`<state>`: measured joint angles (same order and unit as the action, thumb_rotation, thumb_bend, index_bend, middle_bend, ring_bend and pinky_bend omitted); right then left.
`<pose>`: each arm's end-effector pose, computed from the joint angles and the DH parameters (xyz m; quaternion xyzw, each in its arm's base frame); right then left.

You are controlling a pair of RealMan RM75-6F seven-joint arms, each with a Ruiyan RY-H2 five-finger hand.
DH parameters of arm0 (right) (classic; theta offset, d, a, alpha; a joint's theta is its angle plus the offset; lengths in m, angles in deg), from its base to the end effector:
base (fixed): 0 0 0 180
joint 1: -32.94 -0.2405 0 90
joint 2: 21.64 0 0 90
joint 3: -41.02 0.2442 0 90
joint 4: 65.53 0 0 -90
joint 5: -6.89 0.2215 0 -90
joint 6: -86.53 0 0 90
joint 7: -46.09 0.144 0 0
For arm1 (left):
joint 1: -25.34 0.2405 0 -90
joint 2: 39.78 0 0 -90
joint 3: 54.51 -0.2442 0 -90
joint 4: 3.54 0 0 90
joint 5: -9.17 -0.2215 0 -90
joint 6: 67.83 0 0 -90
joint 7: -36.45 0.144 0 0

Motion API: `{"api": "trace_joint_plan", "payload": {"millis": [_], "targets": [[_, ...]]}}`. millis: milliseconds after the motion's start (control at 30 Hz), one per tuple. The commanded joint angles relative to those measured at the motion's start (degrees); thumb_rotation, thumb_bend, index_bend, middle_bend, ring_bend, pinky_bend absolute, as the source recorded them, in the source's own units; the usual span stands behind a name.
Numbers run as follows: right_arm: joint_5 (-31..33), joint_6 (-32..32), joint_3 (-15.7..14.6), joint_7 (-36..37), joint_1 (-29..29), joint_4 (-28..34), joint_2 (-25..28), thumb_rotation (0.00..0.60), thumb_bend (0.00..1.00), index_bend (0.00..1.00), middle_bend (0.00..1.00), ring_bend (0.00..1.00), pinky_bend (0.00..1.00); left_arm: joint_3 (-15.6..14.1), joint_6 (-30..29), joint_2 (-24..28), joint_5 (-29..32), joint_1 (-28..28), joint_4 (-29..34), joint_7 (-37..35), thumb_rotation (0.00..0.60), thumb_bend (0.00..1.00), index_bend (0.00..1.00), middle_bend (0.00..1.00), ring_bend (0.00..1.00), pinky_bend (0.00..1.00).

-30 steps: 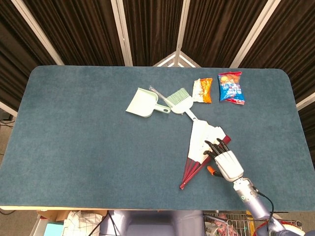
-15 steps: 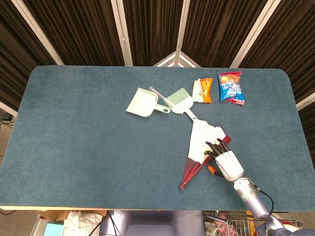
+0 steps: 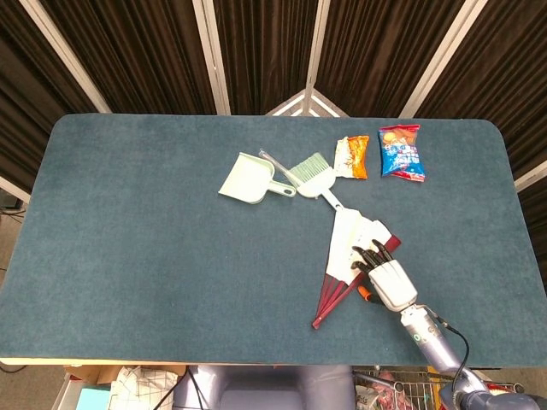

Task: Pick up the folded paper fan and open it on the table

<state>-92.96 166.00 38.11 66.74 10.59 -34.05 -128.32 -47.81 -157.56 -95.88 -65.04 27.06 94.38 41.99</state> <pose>-0.3006 -0.2660 -0.0370 0.7446 -0.3051 0.4247 0.4148 -0.3301 0.1541 0.2088 -0.5053 -0.3748 -0.3163 0.7100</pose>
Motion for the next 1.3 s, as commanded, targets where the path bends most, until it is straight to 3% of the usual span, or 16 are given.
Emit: {"api": "trace_joint_plan", "payload": {"millis": [33, 200, 567, 833, 1033, 1300], "targets": [[0.24, 0.13, 0.13, 0.51, -0.37, -0.67, -0.38, 0.600, 0.35, 0.53, 0.19, 0.25, 0.11, 0.01, 0.05, -0.06, 0.10, -0.04, 0.04, 0.19, 0.600, 0.21, 0.10, 0.00, 0.00, 0.00], [0.52, 1.13, 0.34, 1.58, -0.81, -1.23, -0.51, 0.600, 0.39, 0.61, 0.20, 0.26, 0.11, -0.01, 0.16, -0.13, 0.16, -0.11, 0.12, 0.46, 0.600, 0.21, 0.10, 0.00, 0.00, 0.00], [0.46, 1.92, -0.46, 2.92, -1.01, -0.52, 0.64, 0.600, 0.41, 0.69, 0.21, 0.26, 0.12, -0.24, 0.28, 0.02, -0.08, -0.09, 0.32, 0.44, 0.600, 0.21, 0.10, 0.00, 0.00, 0.00], [0.41, 4.54, 0.60, 3.26, -2.72, 2.12, 3.39, 0.600, 0.44, 0.71, 0.22, 0.26, 0.12, -0.21, 0.25, 0.22, -0.17, -0.04, 0.31, -0.15, 0.600, 0.21, 0.10, 0.00, 0.00, 0.00], [0.37, 5.43, 2.61, 1.38, -5.95, 10.35, 10.23, 0.600, 0.44, 0.73, 0.24, 0.26, 0.12, -0.40, 0.36, 0.38, -0.56, -0.05, 0.36, -0.44, 0.600, 0.21, 0.10, 0.00, 0.00, 0.00], [2.55, -0.79, 5.86, -3.16, -10.69, 30.71, 24.54, 0.600, 0.45, 0.76, 0.29, 0.28, 0.13, -0.62, 0.46, 0.46, -1.21, -0.15, 0.27, -0.74, 0.600, 0.21, 0.10, 0.00, 0.00, 0.00]]}}
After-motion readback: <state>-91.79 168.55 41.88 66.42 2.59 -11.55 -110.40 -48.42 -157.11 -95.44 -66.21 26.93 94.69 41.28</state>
